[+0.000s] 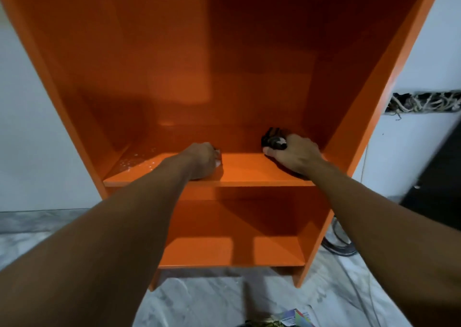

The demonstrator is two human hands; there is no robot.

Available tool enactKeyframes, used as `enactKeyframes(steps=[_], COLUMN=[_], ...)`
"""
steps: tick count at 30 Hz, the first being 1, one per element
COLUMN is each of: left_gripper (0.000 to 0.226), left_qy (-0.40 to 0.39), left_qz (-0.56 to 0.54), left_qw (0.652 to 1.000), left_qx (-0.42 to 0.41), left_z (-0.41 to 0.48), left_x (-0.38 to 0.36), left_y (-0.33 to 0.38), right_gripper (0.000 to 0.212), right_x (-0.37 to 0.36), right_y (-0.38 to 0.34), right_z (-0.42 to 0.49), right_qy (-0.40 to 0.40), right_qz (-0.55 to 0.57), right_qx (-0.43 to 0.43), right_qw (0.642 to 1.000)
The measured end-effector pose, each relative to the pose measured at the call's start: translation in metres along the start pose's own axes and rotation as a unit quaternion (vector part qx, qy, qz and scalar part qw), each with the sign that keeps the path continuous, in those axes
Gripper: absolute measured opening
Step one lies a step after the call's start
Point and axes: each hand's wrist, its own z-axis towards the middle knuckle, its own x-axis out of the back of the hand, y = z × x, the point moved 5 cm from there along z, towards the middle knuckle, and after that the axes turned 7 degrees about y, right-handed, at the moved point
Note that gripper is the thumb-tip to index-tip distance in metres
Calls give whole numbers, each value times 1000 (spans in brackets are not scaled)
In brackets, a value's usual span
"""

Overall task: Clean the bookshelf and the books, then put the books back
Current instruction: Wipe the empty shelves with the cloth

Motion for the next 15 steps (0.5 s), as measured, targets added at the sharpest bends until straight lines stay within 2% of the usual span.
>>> enactKeyframes(steps=[2, 4, 7, 9, 10, 12, 13, 15], left_gripper=[33, 31, 24, 25, 26, 30, 30, 27], left_qy=[30, 45, 49, 66, 62, 19, 8, 12], left_qz=[-60, -99, -79, -37, -17, 14, 21, 5], left_qw=[998, 994, 995, 996, 996, 998, 998, 998], left_qx=[15, 29, 33, 51, 60, 66, 66, 69], left_z=[0, -5, -14, -26, -31, -37, -38, -37], left_x=[5, 11, 26, 38, 40, 32, 27, 17], left_y=[-9, -21, -40, -53, -61, -72, -77, -81], right_gripper=[48, 54, 56, 42, 37, 44, 47, 32], right_x=[-9, -14, -25, -11, 0, 22, 26, 20], right_y=[-38, -74, -99, -95, -88, -64, -48, -9], right_z=[-11, -45, -107, -117, -109, -83, -64, -31], right_qy=[6, 3, -74, -77, -23, 105, 126, 88], right_qz=[-18, 31, 98, 170, 192, 115, 44, -49], right_qx=[80, 186, 306, 289, 280, 253, 210, 66], right_qw=[997, 982, 944, 939, 940, 955, 968, 993])
